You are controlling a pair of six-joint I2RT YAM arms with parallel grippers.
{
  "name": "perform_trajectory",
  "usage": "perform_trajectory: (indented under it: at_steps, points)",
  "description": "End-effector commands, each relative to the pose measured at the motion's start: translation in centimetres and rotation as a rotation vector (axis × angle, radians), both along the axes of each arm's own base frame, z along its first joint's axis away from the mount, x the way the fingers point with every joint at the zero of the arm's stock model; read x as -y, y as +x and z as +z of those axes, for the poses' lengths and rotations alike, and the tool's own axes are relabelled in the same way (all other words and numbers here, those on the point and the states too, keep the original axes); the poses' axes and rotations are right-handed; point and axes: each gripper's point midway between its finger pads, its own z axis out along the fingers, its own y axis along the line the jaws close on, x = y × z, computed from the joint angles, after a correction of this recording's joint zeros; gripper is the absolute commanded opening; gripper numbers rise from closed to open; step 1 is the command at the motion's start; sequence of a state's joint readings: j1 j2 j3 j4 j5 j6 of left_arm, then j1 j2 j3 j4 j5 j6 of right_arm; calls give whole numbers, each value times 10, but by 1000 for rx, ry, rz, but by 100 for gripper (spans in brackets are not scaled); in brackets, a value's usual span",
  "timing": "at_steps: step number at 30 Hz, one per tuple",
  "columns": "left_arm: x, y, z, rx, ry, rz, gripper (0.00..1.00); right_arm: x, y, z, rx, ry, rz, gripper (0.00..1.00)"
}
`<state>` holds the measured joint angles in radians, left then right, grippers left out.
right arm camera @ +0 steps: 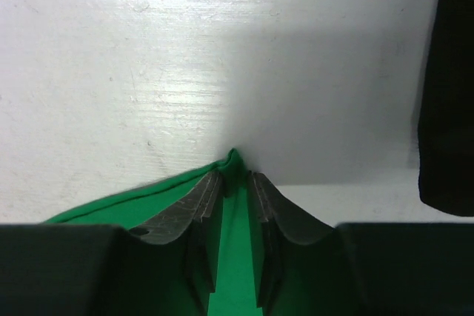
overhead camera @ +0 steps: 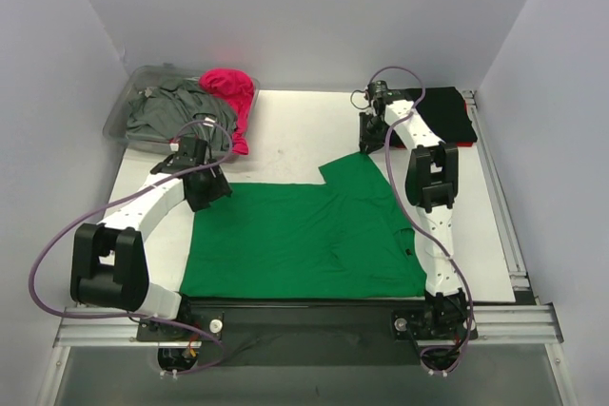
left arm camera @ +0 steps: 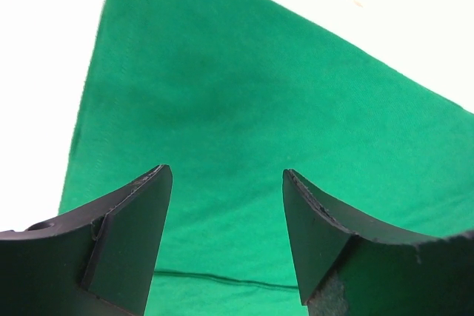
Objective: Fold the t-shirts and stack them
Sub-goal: Grap the side of the flattened tshirt furthest away from the robot with both arms
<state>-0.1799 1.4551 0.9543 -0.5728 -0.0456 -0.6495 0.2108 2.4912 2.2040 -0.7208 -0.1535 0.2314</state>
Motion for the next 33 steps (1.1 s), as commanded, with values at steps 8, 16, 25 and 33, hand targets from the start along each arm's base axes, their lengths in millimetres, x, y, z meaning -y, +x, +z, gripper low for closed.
perform_trajectory:
  at_steps: [8,16,25,33]
  points:
    - [-39,42,7,76,106,32,61,22,-11,4,-18,-98,-23,0]
    - [-62,77,-8,133,184,87,44,28,-25,14,-31,-92,-32,0]
    - [-74,106,-17,177,251,124,42,27,-30,21,-32,-79,-39,0]
    - [-76,107,-29,142,269,115,47,27,-34,19,-42,-82,-37,0]
